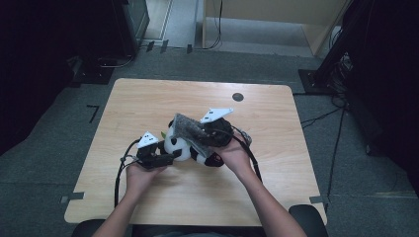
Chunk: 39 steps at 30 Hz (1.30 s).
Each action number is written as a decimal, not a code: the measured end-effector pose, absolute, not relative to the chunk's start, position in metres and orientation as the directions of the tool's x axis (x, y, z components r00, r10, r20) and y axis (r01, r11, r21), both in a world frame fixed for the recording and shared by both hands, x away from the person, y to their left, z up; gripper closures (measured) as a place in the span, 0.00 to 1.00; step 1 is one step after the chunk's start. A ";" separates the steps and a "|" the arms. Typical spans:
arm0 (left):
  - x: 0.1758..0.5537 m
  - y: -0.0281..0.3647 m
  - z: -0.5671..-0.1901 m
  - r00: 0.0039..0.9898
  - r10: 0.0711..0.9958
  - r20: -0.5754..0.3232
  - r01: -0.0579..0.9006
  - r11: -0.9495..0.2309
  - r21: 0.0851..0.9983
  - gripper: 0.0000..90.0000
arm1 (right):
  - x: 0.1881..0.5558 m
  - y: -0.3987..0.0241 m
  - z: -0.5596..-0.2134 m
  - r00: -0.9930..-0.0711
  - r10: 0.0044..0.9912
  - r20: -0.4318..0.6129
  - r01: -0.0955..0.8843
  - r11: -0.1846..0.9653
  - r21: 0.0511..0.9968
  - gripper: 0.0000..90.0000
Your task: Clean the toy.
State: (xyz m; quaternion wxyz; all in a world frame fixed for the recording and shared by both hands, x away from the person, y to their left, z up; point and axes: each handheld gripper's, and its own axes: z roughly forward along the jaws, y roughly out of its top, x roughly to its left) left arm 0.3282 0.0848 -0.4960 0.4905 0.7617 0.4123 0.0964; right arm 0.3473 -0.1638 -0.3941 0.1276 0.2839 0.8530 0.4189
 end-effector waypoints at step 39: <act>0.330 0.085 -0.496 0.629 0.732 -0.262 0.530 -0.157 0.833 0.38 | 0.403 -0.128 -0.399 -0.806 0.591 -0.029 0.399 0.579 0.711 0.84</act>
